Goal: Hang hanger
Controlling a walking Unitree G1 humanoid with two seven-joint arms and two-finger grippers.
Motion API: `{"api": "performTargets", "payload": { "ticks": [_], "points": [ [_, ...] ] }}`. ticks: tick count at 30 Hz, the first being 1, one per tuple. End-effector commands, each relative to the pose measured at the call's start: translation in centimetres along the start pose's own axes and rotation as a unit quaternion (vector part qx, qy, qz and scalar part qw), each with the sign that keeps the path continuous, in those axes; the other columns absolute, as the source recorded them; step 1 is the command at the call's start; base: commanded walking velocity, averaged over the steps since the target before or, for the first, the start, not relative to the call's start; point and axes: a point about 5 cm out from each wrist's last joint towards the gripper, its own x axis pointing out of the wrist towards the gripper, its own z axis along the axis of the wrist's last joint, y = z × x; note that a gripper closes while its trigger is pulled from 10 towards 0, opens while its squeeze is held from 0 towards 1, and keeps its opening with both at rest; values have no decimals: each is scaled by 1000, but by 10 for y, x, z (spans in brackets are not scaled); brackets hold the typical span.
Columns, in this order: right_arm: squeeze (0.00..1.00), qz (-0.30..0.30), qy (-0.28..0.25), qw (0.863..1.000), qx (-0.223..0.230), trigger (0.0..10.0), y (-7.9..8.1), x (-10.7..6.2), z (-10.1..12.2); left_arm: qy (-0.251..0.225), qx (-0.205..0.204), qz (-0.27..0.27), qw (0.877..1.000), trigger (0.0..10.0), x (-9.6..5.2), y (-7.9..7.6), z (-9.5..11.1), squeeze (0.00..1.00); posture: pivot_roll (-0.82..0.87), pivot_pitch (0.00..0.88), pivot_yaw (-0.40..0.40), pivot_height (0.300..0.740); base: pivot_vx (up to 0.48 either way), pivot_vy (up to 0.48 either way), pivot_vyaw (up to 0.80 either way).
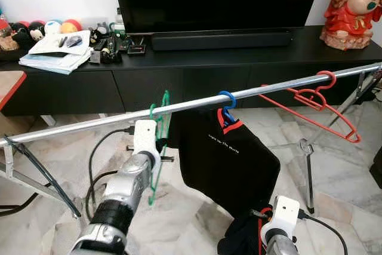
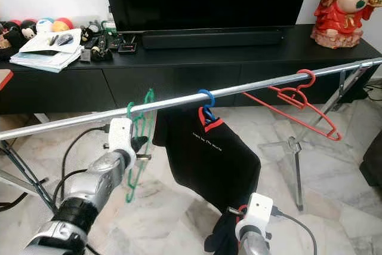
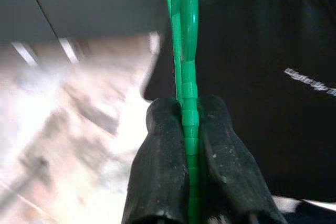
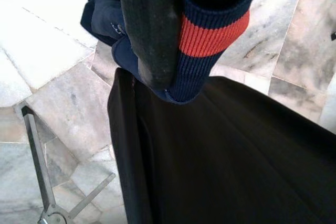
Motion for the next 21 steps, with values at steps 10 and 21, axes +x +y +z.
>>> {"api": "performTargets", "payload": {
  "ticks": [10,21],
  "points": [
    [0,5,2,1000,-7,10000,1,0,0,-62,44,-12,997,0,-30,27,-8,0,52,78,36,740,0,0,0],
    [0,7,-1,1000,-13,10000,-2,0,1,8,104,-45,994,10000,-64,42,-70,0,39,49,30,740,0,0,0]
  ]
}}
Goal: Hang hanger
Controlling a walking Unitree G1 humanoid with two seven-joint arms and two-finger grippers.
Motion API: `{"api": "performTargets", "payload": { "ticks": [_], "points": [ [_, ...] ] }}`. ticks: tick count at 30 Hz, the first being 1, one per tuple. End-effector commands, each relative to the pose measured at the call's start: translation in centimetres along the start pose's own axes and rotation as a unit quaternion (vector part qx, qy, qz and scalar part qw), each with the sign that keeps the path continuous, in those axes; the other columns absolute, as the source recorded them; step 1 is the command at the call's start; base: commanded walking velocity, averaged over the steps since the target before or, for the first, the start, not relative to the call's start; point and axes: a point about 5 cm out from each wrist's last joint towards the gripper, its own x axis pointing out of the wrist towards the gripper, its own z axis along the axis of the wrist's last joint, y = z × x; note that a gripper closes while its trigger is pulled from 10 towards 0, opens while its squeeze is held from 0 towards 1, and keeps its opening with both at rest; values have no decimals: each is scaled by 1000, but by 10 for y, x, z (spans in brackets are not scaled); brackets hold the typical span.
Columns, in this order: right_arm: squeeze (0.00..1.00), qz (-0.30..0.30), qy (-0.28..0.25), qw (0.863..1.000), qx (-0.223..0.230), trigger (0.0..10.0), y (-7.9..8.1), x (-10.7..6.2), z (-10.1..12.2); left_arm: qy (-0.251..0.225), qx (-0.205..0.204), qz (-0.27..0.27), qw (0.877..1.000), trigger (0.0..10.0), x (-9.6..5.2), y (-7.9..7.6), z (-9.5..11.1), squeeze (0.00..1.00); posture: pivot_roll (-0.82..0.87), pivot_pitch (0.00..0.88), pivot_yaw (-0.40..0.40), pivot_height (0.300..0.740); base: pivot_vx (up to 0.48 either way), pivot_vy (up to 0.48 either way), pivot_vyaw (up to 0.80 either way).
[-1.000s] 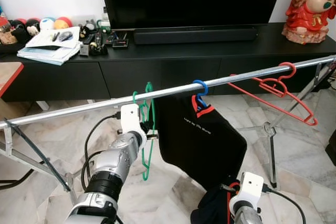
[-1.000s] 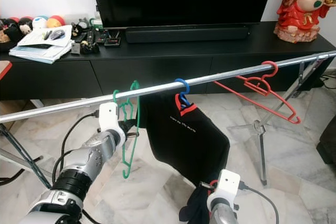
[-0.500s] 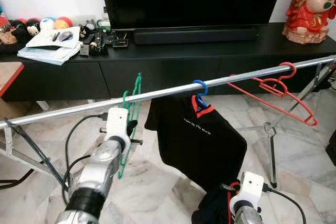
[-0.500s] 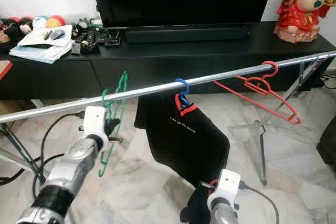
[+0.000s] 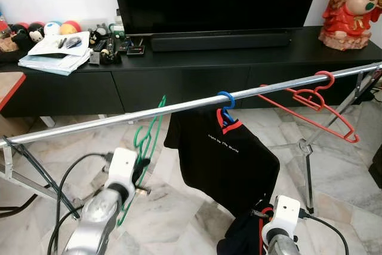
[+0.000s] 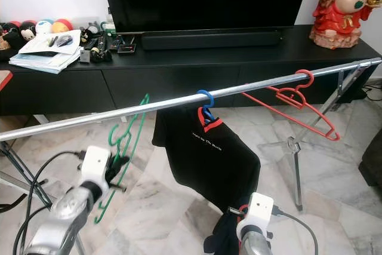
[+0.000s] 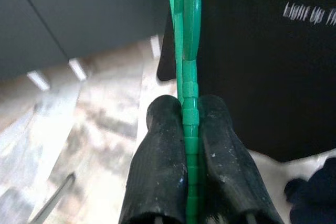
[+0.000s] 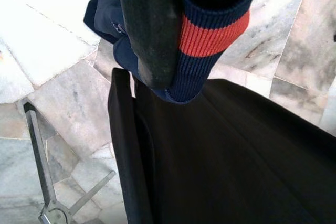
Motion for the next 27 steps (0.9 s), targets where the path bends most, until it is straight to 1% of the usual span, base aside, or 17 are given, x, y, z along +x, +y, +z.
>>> {"api": "performTargets", "payload": {
  "ticks": [1,7,8,11,12,13,14,15,16,17,19,20,21,22,23,26,27],
  "points": [
    [0,4,-1,1000,-5,10000,0,0,0,22,6,-1,1000,10000,-7,4,-15,0,40,47,30,740,0,0,0],
    [0,3,1,1000,-8,10000,-2,-1,-1,102,17,1,995,10000,-20,7,-56,0,40,33,26,740,0,0,0],
    [0,2,1,1000,-9,10000,-3,-1,-2,126,10,1,992,10000,-24,6,-69,0,36,26,27,740,0,0,0],
    [0,2,1,1000,-9,10000,-3,-1,-2,142,6,2,990,10000,-27,5,-77,0,36,26,27,740,0,0,0],
    [0,1,1,1000,-9,10000,-4,-1,-2,152,-77,4,985,10000,-32,0,-92,0,28,15,25,740,0,0,0],
    [0,1,1,1000,-9,10000,-5,-1,-2,166,-86,25,982,10000,-35,2,-98,0,27,14,24,740,0,0,0],
    [0,0,1,1000,-9,10000,-5,-1,-2,185,-64,40,980,10000,-39,4,-104,0,21,12,25,740,0,0,0],
    [0,-1,-1,1000,-10,10000,-6,-1,-1,166,-48,72,982,10000,-37,25,-93,0,-8,18,11,740,0,0,0],
    [0,-2,-2,1000,-11,10000,-7,-1,0,155,-56,85,983,10000,-35,32,-89,0,-8,18,11,740,0,0,0],
    [0,-2,-6,1000,-10,10000,-9,0,2,140,-51,121,981,10000,-33,48,-80,0,12,21,5,740,0,0,0],
    [0,0,-7,1000,-14,10000,-11,0,3,156,4,114,981,10000,-29,55,-78,0,40,19,2,740,0,0,0],
    [0,3,-5,1000,-19,10000,-10,0,3,165,17,98,981,10000,-27,53,-78,0,45,27,2,740,0,0,0],
    [0,5,-4,1000,-22,10000,-9,1,4,184,26,70,980,10000,-26,47,-84,0,40,32,4,740,0,0,0],
    [0,4,-3,1000,-22,10000,-8,1,4,191,29,60,979,10000,-26,44,-88,0,40,32,4,740,0,0,0],
    [0,1,-5,1000,-18,10000,-9,1,4,214,30,52,975,10000,-31,37,-99,0,34,36,7,740,0,0,0],
    [0,-3,-9,1000,-11,10000,-7,2,6,255,23,48,965,10000,-43,27,-120,0,7,48,5,740,0,0,0],
    [0,-2,-12,1000,-10,10000,-7,2,7,273,12,52,961,10000,-50,21,-129,0,9,52,3,740,0,0,0]
  ]
}}
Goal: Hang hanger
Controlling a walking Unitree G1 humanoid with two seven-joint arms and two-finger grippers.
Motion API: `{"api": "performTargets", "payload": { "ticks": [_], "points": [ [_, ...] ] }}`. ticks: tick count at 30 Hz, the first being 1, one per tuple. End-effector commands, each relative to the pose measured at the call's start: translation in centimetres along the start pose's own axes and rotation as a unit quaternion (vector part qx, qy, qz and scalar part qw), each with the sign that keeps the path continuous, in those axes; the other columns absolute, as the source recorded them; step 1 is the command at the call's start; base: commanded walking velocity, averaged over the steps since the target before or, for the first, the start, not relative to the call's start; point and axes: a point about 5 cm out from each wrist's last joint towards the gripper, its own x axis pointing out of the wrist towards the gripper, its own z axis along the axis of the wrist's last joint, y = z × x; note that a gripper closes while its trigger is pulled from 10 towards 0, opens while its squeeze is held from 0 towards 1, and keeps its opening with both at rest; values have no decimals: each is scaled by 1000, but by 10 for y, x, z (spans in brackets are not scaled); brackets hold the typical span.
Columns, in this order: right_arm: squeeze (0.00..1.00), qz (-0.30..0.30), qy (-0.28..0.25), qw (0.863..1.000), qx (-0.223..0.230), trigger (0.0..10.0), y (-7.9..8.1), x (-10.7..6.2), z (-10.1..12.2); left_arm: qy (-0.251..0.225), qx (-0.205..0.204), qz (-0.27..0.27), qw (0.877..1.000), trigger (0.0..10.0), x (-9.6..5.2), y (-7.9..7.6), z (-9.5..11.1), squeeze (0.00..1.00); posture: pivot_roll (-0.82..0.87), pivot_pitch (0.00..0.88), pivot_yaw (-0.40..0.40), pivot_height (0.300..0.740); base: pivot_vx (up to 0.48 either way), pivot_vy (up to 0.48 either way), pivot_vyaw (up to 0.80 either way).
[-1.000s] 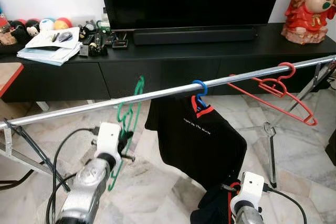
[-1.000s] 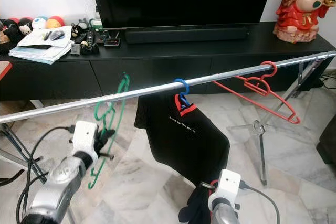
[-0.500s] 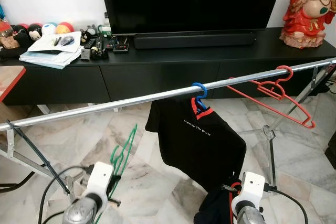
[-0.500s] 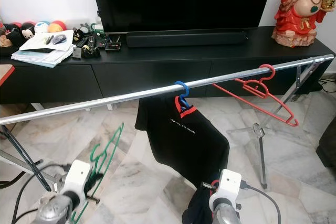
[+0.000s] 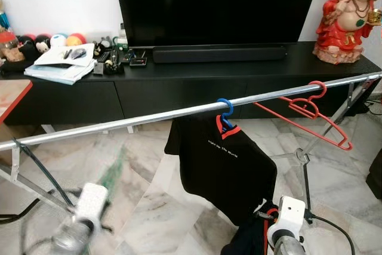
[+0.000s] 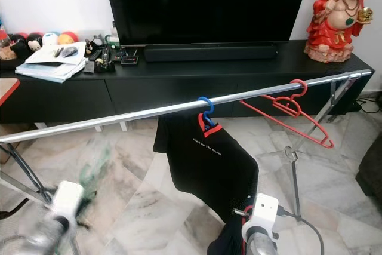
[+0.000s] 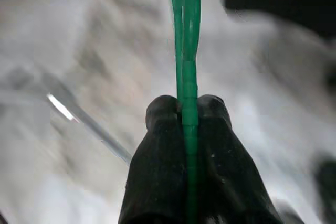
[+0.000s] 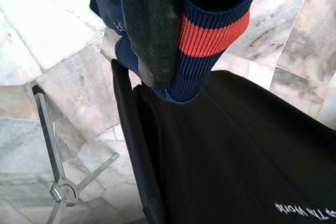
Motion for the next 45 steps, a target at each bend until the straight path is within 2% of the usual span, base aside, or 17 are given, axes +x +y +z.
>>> {"api": "performTargets", "payload": {
  "ticks": [1,2,3,4,6,7,8,11,17,30,45],
  "points": [
    [0,-1,-13,1000,1,10000,0,2,7,52,-6,7,999,10000,-8,-2,-29,0,22,57,-1,740,0,0,0],
    [0,-1,-13,1000,1,10000,0,2,7,52,-6,7,999,10000,-8,-2,-29,0,22,57,-1,740,0,0,0],
    [0,-1,-10,1000,-1,10000,-1,1,4,73,1,7,997,10000,-12,-6,-43,0,24,60,-2,740,0,0,0],
    [0,-1,-8,1000,-1,10000,-1,1,4,79,5,8,997,10000,-13,-7,-47,0,24,60,-2,740,0,0,0],
    [0,-2,-4,1000,-4,10000,-3,0,2,104,-21,27,994,10000,-21,-5,-63,0,24,65,-4,740,0,0,0],
    [0,-2,-4,1000,-4,10000,-3,0,2,104,-21,27,994,10000,-21,-5,-63,0,24,65,-4,740,0,0,0],
    [0,0,-5,1000,-6,10000,-2,0,2,121,-38,43,991,10000,-26,-2,-74,0,28,70,-3,740,0,0,0],
    [0,3,-7,1000,-7,10000,-1,1,3,149,-68,73,984,10000,-35,4,-90,0,28,73,-3,740,0,0,0],
    [0,4,-9,1000,-3,10000,2,2,6,185,-83,98,974,10000,-46,9,-108,0,30,77,-4,740,0,0,0],
    [0,3,-8,1000,-3,10000,1,3,7,173,-94,90,976,10000,-41,6,-102,0,30,80,-6,740,0,0,0],
    [0,4,-5,1000,-7,10000,1,2,5,185,-98,79,975,10000,-43,-4,-108,0,31,80,-10,740,-278,0,0]
  ]
}}
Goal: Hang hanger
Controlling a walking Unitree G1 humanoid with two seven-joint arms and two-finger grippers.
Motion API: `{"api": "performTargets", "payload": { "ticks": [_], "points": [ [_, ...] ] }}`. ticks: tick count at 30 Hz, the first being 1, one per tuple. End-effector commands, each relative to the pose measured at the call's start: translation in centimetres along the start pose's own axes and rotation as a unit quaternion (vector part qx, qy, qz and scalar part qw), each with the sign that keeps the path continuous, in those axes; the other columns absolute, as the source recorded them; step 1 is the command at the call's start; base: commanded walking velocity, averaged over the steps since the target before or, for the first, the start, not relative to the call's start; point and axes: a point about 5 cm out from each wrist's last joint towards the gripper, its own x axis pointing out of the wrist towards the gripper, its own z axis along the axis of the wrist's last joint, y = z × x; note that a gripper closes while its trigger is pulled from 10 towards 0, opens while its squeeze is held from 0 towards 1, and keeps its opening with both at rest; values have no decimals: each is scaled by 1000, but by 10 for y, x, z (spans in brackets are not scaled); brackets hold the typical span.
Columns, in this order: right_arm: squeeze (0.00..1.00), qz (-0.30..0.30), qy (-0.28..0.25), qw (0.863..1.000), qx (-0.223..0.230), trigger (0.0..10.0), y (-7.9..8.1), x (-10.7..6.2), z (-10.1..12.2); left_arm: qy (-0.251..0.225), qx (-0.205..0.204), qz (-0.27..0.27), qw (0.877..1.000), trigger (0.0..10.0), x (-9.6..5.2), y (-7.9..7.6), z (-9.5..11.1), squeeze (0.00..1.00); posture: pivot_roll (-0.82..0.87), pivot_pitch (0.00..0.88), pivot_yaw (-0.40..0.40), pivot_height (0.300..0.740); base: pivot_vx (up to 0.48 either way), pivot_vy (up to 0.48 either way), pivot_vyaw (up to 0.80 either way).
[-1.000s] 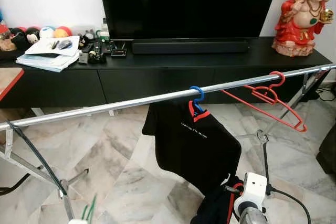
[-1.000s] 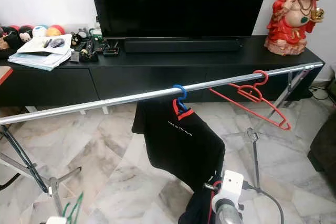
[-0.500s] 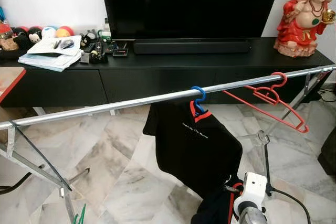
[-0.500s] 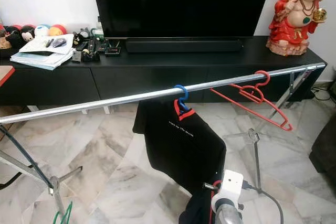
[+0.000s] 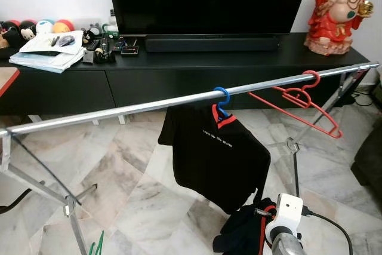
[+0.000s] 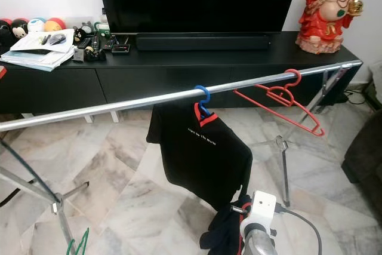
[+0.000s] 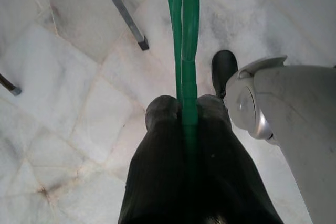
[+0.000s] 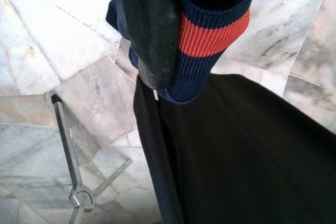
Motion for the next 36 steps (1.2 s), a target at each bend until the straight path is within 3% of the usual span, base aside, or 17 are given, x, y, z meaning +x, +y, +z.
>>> {"api": "performTargets", "payload": {
  "ticks": [1,36],
  "points": [
    [0,1,2,1000,-3,10000,1,0,-1,19,-2,1,1000,10000,-2,2,-10,0,31,80,-10,740,-296,0,0],
    [0,4,2,1000,-3,10000,2,0,0,35,-5,-1,999,10000,-4,0,-19,0,34,74,-15,740,-317,0,0]
  ]
}}
